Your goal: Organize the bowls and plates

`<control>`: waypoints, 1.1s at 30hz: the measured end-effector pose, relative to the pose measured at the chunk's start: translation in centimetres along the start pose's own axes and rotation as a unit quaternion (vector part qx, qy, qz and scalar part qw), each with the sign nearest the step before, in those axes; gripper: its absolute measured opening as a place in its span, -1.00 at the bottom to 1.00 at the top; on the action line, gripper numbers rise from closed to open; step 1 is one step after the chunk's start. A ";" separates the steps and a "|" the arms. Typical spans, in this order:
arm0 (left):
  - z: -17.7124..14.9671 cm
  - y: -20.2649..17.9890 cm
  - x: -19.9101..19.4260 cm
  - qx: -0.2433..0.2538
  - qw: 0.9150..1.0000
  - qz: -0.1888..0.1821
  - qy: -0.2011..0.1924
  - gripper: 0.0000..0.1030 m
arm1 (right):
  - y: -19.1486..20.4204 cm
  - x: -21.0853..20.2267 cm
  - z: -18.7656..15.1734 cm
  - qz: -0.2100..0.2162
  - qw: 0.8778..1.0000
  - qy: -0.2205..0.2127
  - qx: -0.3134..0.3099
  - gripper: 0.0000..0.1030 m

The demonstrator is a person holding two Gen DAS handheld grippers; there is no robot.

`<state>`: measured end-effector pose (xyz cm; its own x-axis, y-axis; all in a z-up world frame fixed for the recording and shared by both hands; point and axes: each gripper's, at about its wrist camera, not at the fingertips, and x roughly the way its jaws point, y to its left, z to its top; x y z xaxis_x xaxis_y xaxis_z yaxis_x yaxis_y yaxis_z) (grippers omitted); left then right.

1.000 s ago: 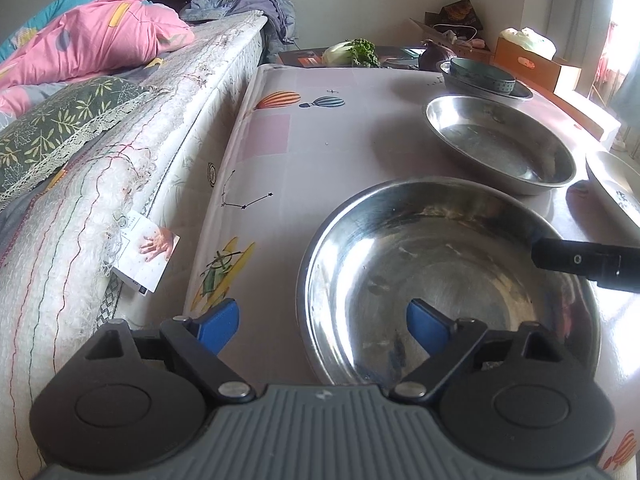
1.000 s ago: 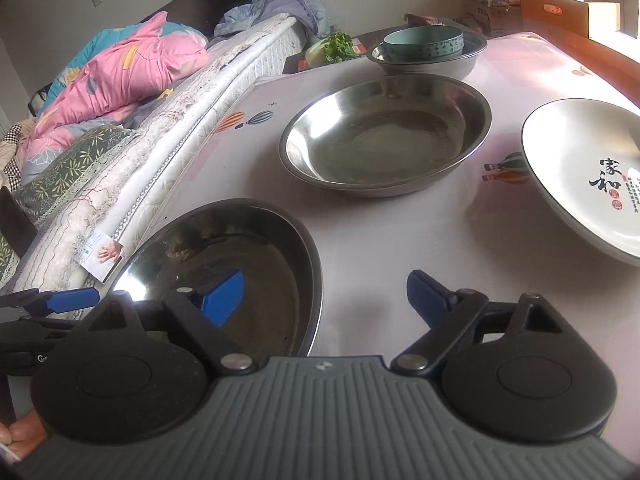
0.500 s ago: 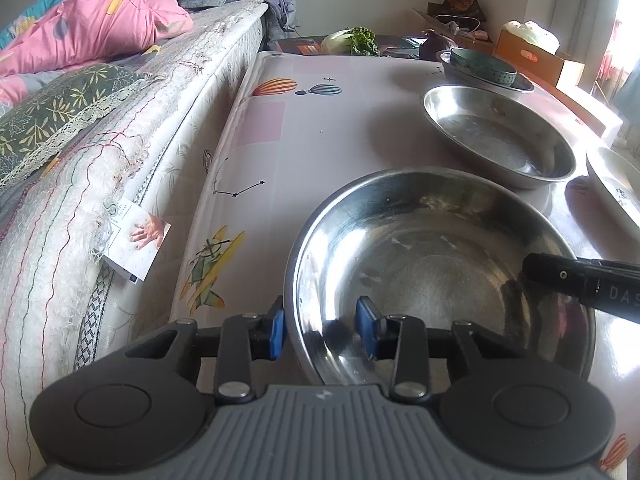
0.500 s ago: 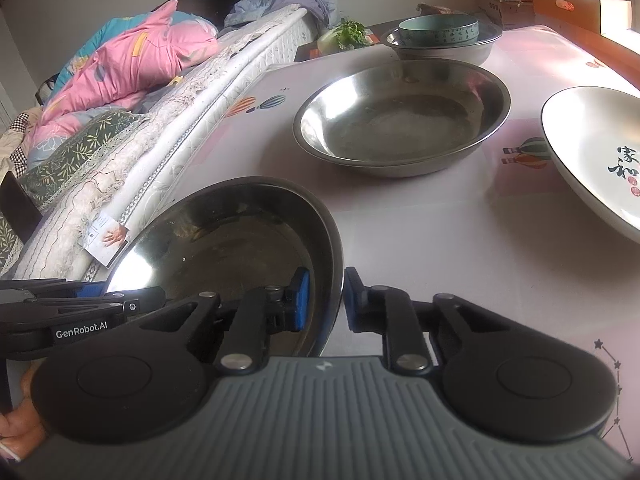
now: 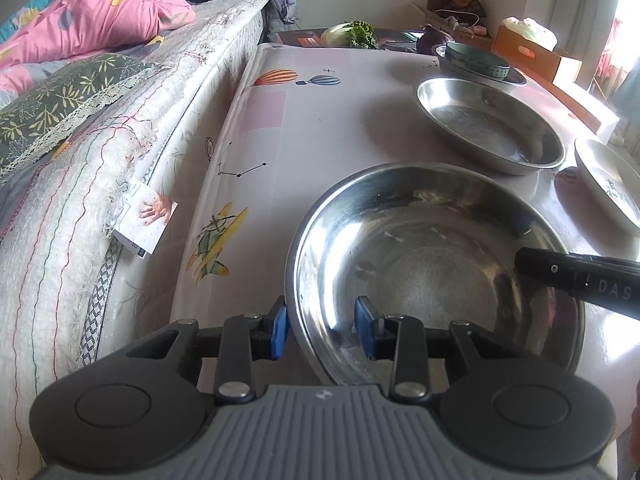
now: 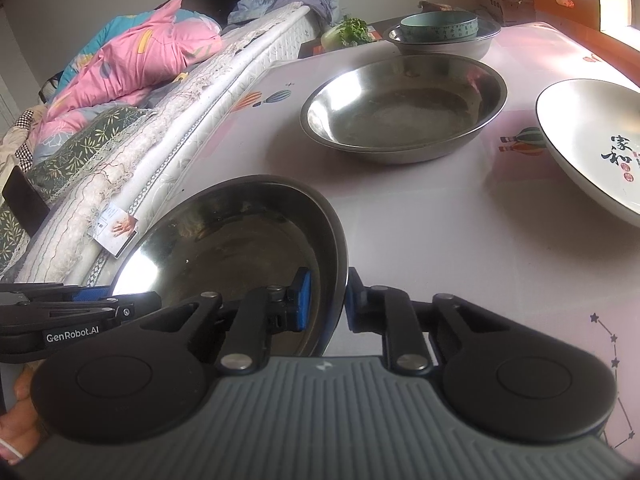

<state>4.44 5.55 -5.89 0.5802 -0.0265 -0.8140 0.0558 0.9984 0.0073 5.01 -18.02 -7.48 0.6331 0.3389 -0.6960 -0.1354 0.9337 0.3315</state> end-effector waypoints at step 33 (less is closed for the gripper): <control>0.6 0.0 1.2 -0.002 1.000 -0.007 -0.001 -0.17 | -0.1 0.3 -0.1 -0.001 1.000 -0.002 0.001 -0.64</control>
<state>5.60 5.46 -6.56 0.5805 -0.0400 -0.8133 0.0600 0.9982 -0.0062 5.15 -18.00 -7.75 0.6359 0.3374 -0.6941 -0.1330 0.9338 0.3321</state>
